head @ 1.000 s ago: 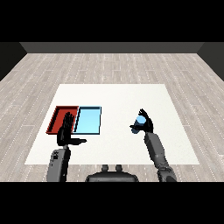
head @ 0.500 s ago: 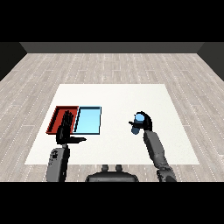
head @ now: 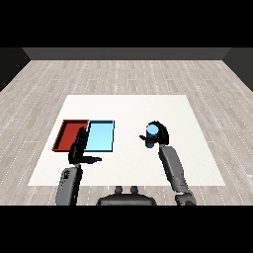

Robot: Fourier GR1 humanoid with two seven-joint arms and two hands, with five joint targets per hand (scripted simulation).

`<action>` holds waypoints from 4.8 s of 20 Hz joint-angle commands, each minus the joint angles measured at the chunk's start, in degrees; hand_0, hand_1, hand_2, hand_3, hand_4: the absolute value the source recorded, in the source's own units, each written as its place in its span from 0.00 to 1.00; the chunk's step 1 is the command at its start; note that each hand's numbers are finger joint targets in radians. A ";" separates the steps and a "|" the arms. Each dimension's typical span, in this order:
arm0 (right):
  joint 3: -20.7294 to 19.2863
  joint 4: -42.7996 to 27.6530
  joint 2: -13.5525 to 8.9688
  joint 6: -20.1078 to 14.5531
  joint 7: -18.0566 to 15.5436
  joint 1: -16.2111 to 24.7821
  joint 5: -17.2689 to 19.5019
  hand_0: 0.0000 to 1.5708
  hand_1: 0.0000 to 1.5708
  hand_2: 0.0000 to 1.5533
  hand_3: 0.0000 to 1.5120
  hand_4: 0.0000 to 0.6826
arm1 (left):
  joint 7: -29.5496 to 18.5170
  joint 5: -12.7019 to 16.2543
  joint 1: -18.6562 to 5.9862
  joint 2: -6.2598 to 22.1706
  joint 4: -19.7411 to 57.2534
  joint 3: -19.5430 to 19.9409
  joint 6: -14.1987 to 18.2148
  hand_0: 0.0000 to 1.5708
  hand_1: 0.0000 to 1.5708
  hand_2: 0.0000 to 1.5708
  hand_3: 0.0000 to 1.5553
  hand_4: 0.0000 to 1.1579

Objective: Pick the blue can and put it in the blue box

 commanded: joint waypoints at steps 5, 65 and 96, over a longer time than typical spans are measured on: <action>4.78 -11.05 2.23 -2.23 5.40 -1.11 2.58 0.93 0.93 0.94 0.95 0.93 | 6.84 2.98 -2.64 -2.51 -0.47 -2.67 -0.65 0.00 0.00 0.00 0.00 0.00; 24.88 -8.06 2.32 -10.44 1.03 -6.44 -4.38 0.92 0.92 0.94 0.93 0.84 | 2.29 13.73 -20.67 -2.60 23.13 -31.33 20.51 0.00 0.00 0.00 0.00 0.00; 29.04 -12.64 2.24 -12.02 3.88 -7.24 -7.85 0.93 0.93 0.93 0.93 0.84 | 9.06 12.62 -28.19 -2.52 25.54 -36.71 39.99 0.53 0.53 0.55 0.37 0.55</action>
